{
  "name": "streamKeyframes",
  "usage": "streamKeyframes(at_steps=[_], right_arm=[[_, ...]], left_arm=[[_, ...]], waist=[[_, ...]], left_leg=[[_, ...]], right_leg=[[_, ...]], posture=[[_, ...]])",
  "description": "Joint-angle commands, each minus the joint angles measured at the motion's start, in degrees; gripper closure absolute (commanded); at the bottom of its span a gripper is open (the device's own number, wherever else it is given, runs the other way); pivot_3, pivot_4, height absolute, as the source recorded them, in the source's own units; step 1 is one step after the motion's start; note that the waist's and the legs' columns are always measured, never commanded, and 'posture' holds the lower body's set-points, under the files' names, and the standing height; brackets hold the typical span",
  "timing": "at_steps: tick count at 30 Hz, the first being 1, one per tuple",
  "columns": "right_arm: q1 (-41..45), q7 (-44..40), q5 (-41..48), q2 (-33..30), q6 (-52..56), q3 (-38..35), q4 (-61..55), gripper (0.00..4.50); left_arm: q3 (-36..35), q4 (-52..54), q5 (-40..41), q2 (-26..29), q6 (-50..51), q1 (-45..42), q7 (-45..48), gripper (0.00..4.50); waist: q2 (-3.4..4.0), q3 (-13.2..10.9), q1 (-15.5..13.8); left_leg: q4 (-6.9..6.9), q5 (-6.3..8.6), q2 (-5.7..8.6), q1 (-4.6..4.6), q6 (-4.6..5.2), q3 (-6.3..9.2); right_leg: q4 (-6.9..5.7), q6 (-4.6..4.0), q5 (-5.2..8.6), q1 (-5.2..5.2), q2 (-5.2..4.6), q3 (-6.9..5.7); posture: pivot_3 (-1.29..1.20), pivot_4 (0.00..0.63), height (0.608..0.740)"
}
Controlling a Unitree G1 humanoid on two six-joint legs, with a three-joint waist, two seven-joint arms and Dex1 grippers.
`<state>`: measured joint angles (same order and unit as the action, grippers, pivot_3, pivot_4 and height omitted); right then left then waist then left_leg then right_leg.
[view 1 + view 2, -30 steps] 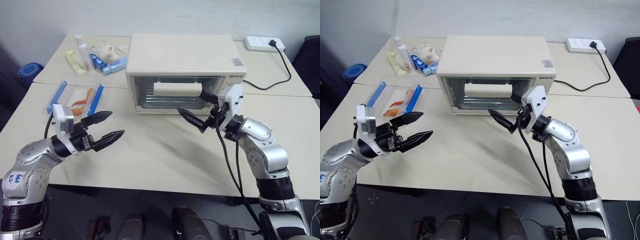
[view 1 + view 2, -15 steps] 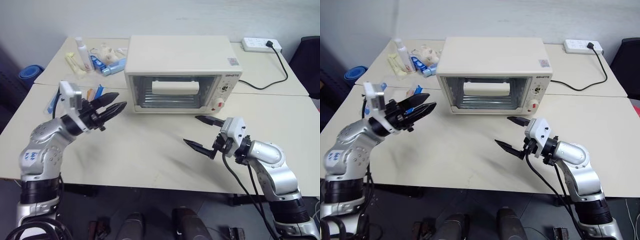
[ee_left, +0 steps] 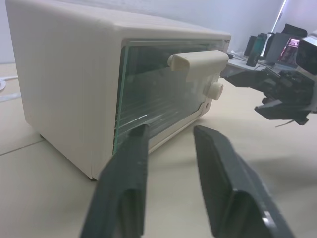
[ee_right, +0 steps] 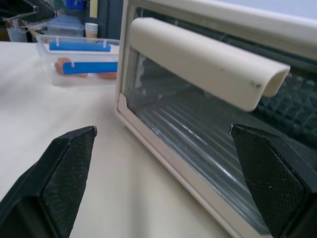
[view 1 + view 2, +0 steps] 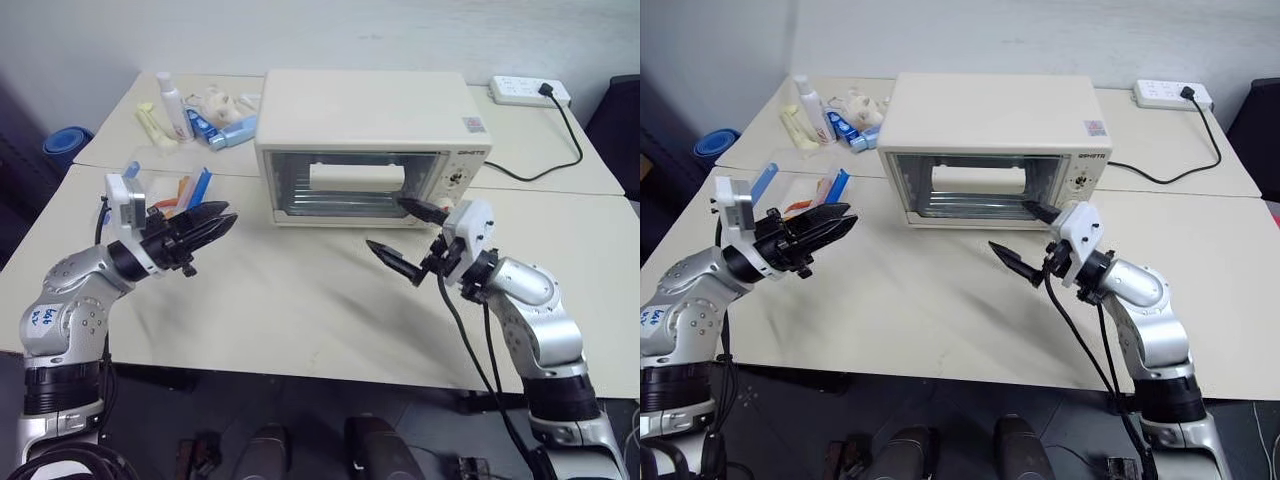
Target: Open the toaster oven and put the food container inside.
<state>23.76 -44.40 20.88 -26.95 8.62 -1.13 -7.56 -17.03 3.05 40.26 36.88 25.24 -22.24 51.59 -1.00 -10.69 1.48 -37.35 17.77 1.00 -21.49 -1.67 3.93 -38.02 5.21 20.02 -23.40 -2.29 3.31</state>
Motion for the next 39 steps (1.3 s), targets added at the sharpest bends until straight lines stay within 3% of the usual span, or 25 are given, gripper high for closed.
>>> streamKeyframes(at_steps=[1, 11, 24, 36, 39], right_arm=[[2.29, -1.18, 0.34, 0.72, -2.17, 0.02, 0.73, 0.0], [3.03, -2.95, -0.01, 1.41, -4.35, 0.71, 1.46, 0.0], [5.32, 2.98, -1.01, 2.2, -1.15, -0.53, 5.23, 0.0], [-2.97, -5.33, 1.7, -0.26, -8.0, -0.71, -1.43, 0.0], [-6.09, -7.25, 0.37, -2.09, -9.25, 0.29, -2.46, 0.0]], left_arm=[[-0.74, 2.63, 0.23, -0.13, -1.73, 0.52, 0.84, 1.78], [-1.28, 4.39, 1.77, -0.72, -0.75, 3.35, 1.02, 1.78], [-0.59, 3.39, 2.04, -0.97, -0.66, 2.41, 2.66, 1.78], [-1.12, 0.78, 1.44, -1.0, -1.07, 1.15, 3.26, 1.78], [-2.07, -0.67, 2.35, -0.91, -0.63, 0.47, 3.62, 2.3]], waist=[[0.0, 0.0, 0.08], [0.0, 0.0, 0.29], [0.0, 0.0, 0.22], [0.0, 0.0, 0.17], [0.0, 0.0, 0.15]], left_leg=[[0.02, -0.01, 0.0, 0.0, -0.02, 0.0], [0.06, -0.01, -0.01, -0.02, -0.02, -0.04], [0.04, -0.01, -0.01, -0.02, -0.02, -0.04], [0.04, 0.0, 0.0, -0.04, 0.0, -0.03], [0.03, 0.02, 0.0, -0.04, 0.03, -0.04]], right_leg=[[0.0, 0.0, 0.0, -0.01, 0.0, 0.0], [-0.01, 0.0, 0.0, -0.07, 0.01, 0.02], [-0.03, 0.0, 0.0, -0.06, 0.01, 0.01], [0.0, 0.0, 0.0, -0.05, 0.0, 0.0], [0.0, 0.0, 0.0, -0.05, 0.0, 0.01]], posture=[[0.0, 0.15, 0.74], [0.0, 0.15, 0.74], [0.0, 0.15, 0.74], [0.0, 0.15, 0.74], [0.0, 0.15, 0.74]])
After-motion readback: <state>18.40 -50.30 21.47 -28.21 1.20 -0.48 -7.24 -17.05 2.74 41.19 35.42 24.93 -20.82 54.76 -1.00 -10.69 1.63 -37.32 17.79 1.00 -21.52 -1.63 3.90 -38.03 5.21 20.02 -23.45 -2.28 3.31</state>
